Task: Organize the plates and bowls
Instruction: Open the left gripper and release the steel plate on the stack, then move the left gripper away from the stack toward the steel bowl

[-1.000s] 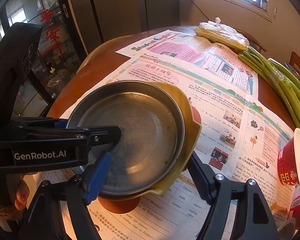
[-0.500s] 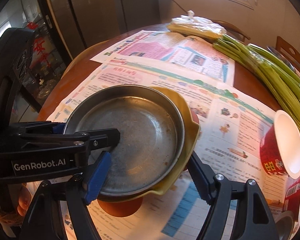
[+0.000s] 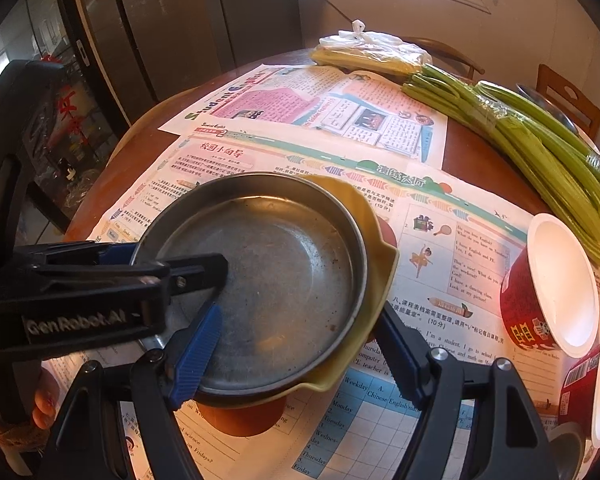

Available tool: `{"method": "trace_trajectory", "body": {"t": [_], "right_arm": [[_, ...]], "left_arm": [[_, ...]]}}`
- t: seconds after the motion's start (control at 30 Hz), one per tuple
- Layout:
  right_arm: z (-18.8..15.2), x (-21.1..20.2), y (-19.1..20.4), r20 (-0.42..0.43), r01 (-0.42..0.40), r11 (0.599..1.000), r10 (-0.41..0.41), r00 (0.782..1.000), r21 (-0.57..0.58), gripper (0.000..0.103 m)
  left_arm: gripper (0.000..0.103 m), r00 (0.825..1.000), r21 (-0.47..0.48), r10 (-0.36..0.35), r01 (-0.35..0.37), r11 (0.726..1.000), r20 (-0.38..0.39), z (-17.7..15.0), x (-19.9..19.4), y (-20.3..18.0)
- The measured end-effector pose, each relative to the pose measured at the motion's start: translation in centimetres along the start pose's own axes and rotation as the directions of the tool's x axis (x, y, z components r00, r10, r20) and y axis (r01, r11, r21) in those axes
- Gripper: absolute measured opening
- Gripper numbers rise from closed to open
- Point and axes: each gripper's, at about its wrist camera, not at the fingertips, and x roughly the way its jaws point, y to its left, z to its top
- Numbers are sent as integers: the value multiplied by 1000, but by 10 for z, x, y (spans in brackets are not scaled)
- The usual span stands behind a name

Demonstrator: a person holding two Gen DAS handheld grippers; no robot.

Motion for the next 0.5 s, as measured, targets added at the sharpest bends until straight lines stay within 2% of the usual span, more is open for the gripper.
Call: {"method": "trace_trajectory", "body": {"t": [0.23, 0.37, 0.5], "right_arm": [[0, -17, -9, 57, 51, 997, -54, 997, 50, 78], [-1, -33, -11, 102, 66, 996, -71, 992, 59, 77], [-4, -55, -10, 170, 99, 994, -106, 980, 53, 78]], "left_arm": [[60, 998, -12, -1, 1, 1000, 55, -1, -17, 3], [60, 993, 23, 17, -20, 1000, 114, -4, -31, -6], [64, 986, 35, -14, 9, 999, 164, -7, -47, -14]]}}
